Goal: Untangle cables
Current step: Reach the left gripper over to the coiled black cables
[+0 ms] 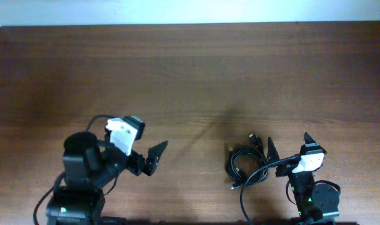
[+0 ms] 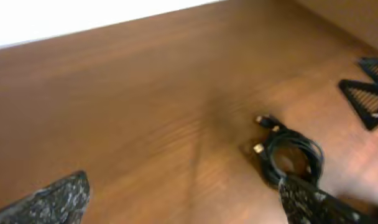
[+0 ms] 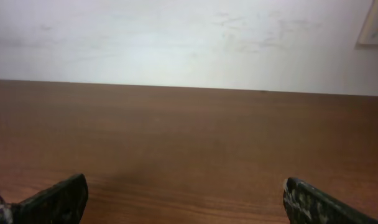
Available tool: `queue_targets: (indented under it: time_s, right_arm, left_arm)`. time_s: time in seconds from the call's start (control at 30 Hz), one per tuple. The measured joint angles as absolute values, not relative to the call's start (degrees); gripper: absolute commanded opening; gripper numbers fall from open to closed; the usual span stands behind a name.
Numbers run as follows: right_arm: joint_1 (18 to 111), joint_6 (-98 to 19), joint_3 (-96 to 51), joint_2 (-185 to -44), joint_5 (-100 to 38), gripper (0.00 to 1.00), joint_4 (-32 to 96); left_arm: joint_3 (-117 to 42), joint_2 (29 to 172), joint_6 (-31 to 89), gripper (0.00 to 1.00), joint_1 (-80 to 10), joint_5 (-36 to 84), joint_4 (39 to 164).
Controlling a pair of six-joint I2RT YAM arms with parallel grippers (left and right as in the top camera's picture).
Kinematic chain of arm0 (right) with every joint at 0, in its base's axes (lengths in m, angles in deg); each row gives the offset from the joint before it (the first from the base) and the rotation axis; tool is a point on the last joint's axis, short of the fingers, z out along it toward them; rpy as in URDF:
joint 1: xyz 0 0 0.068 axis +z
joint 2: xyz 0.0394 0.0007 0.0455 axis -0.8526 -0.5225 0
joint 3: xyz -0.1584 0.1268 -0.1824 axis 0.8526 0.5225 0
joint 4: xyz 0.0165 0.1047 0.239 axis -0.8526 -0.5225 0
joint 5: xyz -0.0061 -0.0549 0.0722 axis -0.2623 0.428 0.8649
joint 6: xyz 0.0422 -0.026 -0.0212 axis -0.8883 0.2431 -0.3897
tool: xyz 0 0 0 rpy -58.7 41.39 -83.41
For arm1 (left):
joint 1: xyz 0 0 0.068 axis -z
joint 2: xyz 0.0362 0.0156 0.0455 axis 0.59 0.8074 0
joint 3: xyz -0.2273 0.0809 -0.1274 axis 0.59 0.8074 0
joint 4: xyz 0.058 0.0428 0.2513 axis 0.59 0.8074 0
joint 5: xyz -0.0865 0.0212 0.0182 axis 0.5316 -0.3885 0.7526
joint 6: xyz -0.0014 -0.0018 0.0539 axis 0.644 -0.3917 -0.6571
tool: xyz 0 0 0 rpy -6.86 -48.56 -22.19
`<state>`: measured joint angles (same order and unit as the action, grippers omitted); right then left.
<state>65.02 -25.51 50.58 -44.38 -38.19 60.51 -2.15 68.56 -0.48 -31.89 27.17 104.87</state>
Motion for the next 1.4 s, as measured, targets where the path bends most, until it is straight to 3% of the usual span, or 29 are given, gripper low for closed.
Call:
queue_targets:
  time_s: [0.13, 0.33, 0.67, 0.83, 1.0, 1.17, 1.4]
  right_arm:
    - [65.02, -25.53, 50.58, -44.38, -38.21, 0.99, 60.51]
    - [65.02, -25.51, 50.58, -44.38, -38.19, 0.99, 60.51]
    - [65.02, -25.49, 50.58, -44.38, -38.19, 0.99, 60.51]
    - [65.02, -25.53, 50.58, -44.38, -38.21, 0.99, 60.51]
    - [65.02, -25.51, 50.58, -44.38, -38.19, 0.99, 60.51]
    - [65.02, -25.51, 50.58, -44.38, -38.19, 0.99, 60.51]
    - [65.02, -25.51, 50.58, -44.38, -38.19, 0.99, 60.51]
  left_arm:
    - [-13.95, 80.15, -4.17, 0.99, -23.76, 27.92, 110.21]
    - [-17.69, 99.82, -6.07, 0.99, -8.02, 27.67, 110.12]
    - [-18.19, 116.74, -6.27, 0.99, -6.10, 27.67, 106.64]
    - [-18.50, 116.74, -8.00, 0.99, -3.25, 27.13, 96.87]
    - [-18.52, 117.54, -10.56, 0.99, -1.72, 19.17, 89.84]
    - [-18.61, 123.90, -12.39, 0.99, -1.66, 21.88, 82.06]
    - [-18.83, 128.21, -20.63, 0.99, 3.87, 22.54, 87.67]
